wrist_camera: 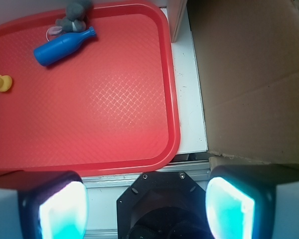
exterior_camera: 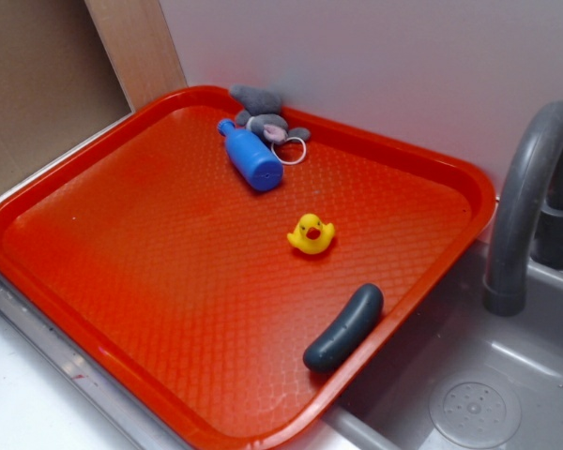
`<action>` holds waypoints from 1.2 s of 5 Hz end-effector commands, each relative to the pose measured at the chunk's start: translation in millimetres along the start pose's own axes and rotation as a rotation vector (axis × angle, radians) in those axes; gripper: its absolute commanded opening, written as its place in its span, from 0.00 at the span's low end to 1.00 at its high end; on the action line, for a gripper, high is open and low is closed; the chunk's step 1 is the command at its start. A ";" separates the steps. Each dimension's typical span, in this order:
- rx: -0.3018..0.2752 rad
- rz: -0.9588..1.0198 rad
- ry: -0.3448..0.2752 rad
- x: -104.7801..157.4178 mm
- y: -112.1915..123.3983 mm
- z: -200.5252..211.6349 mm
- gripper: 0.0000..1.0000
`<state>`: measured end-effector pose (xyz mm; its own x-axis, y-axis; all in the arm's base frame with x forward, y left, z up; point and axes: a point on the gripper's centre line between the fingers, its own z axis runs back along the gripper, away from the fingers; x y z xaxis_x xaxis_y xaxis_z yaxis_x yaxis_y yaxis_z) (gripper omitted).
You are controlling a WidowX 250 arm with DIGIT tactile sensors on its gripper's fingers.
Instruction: Grab the yellow duck.
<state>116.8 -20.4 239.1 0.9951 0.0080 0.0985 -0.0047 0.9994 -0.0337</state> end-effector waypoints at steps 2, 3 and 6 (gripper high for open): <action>-0.031 -0.033 -0.041 17.6 -38.1 -3.9 1.00; -0.011 -0.032 -0.073 26.4 -67.5 -2.5 1.00; -0.095 0.008 -0.097 74.8 -169.0 -43.7 1.00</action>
<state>195.4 -185.9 190.1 0.9883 0.0240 0.1506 -0.0113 0.9964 -0.0843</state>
